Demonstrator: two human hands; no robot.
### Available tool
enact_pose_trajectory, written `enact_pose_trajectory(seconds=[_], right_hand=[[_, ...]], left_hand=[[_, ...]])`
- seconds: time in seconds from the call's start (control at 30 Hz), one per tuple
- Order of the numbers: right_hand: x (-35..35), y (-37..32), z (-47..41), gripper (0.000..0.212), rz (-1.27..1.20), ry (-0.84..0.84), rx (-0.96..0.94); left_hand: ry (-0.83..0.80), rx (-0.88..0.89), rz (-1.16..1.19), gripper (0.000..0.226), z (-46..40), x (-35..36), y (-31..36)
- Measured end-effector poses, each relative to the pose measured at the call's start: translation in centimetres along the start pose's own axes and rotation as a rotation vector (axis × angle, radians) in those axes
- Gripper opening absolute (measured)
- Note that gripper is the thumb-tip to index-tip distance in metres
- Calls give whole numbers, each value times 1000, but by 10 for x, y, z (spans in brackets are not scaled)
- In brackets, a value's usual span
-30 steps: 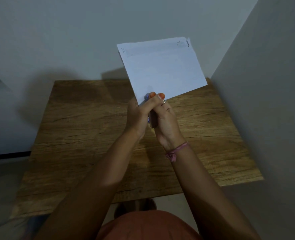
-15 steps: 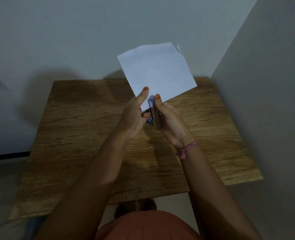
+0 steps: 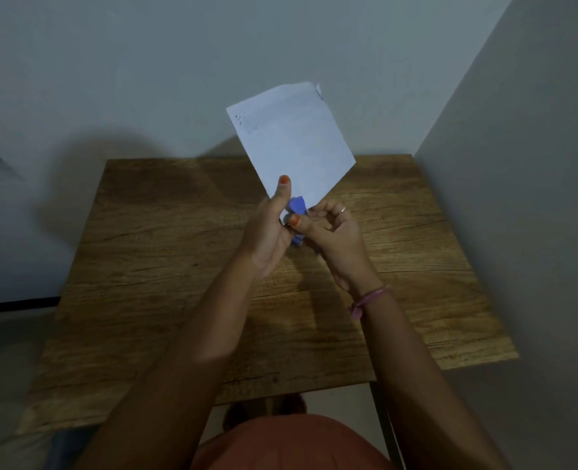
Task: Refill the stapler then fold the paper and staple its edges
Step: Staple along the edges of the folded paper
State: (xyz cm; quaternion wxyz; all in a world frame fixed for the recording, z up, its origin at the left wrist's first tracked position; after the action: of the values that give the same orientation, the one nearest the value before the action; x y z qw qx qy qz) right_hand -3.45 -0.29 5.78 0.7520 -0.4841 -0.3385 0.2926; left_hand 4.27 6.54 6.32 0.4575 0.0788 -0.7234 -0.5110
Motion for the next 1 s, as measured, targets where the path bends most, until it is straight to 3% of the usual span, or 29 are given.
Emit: enact_pose_trajectory(seconds=[0.1,0.2,0.33,0.57,0.83,1.0], right_hand=[[-7,-7,3,31,124,143,-178],[-6,-23,11,26,416,250,-389],[-3,-34,14,23,624,295,-480],[-2,-41,14,17,628,362,-463],[-4,-37,10,15,723,402,-429],[-1,-43,13,11,744,300,-470]], left_hand=[[15,-6,35,31,-2,-2,-1],[27,-12,43,25,-4,-4,0],[30,-23,65,27,-4,-4,1],[-24,-11,27,21,-1,1,-2],[18,37,-345,10,0,-8,-5],[84,50,-358,11,-1,-15,-6]])
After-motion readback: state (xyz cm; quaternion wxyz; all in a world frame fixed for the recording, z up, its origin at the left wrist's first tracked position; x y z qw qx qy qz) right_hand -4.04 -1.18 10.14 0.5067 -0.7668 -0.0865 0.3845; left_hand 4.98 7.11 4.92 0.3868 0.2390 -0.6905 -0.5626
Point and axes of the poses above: each hand's wrist, its own z-axis away from the middle knuckle, its own x-axis out of the palm, y = z × x, the point moved 8 cm from there along -z, towards the middle knuckle, and after that the axes turned 13 degrees about x, right-handed, at the moved point
